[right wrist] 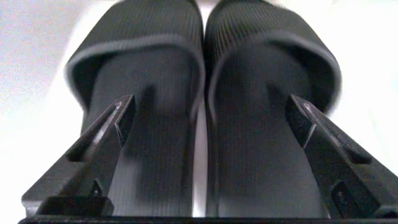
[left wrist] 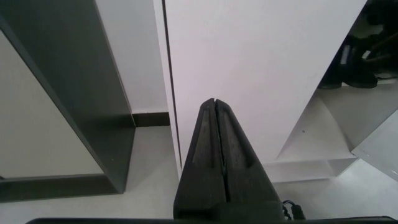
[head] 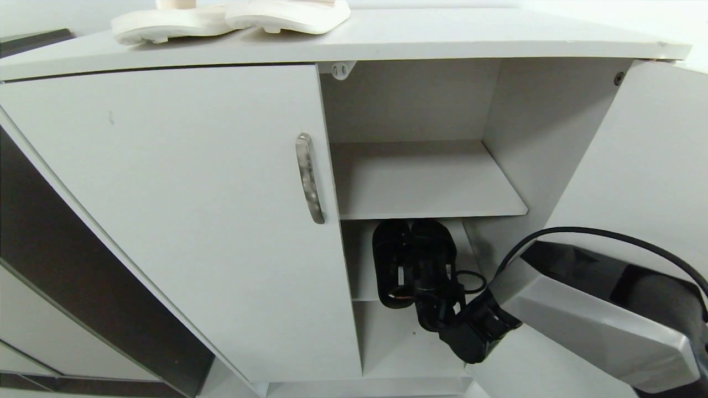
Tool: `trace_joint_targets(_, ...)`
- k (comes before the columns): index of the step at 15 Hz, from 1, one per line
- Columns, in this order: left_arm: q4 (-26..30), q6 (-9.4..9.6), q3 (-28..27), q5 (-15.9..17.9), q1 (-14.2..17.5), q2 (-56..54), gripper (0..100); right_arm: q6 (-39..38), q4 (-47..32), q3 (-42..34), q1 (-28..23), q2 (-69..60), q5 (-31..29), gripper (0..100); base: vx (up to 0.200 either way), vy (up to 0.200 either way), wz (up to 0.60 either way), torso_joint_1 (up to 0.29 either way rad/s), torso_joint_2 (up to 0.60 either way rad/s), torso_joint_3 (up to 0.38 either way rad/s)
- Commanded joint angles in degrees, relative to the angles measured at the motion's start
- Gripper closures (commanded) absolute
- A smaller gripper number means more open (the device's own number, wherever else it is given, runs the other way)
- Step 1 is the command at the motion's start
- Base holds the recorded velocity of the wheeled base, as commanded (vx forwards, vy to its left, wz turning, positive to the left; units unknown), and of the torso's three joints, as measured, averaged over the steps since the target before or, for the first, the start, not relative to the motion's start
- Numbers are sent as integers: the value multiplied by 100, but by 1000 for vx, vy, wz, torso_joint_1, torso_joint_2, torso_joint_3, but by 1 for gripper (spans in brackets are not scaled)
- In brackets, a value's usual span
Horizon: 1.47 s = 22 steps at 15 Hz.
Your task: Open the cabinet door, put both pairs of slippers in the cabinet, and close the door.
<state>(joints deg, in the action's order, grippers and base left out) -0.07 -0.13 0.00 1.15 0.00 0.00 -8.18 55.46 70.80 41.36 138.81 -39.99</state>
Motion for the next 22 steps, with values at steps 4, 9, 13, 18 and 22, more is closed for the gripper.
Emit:
trace_joint_targets(4, -1, 5, 0, 0, 0, 9, 100, 9, 1064, -2035, 680, -970, -88, 0, 0, 0, 0, 0, 0, 0)
trace_joint_targets(9, -1, 5, 0, 8, 0, 9, 100, 45, 1328, -2220, 733, -962, -88, 0, -80, 0, 0, 2, 2, 0)
trace_joint_targets(13, -1, 5, 0, 8, 0, 9, 100, 45, 1336, -2220, 733, -970, -88, 0, -200, 0, 0, -2, 5, 5)
trace_joint_targets(18, -1, -4, 0, 0, 0, 9, 100, 97, 1336, -2220, 733, -997, -97, 0, -120, 0, 0, 0, 2, 4)
trace_joint_targets(22, -1, 5, 0, 0, 0, 9, 100, 168, 1336, -2167, 733, -1032, -88, 0, 0, 0, 0, 0, 0, 0)
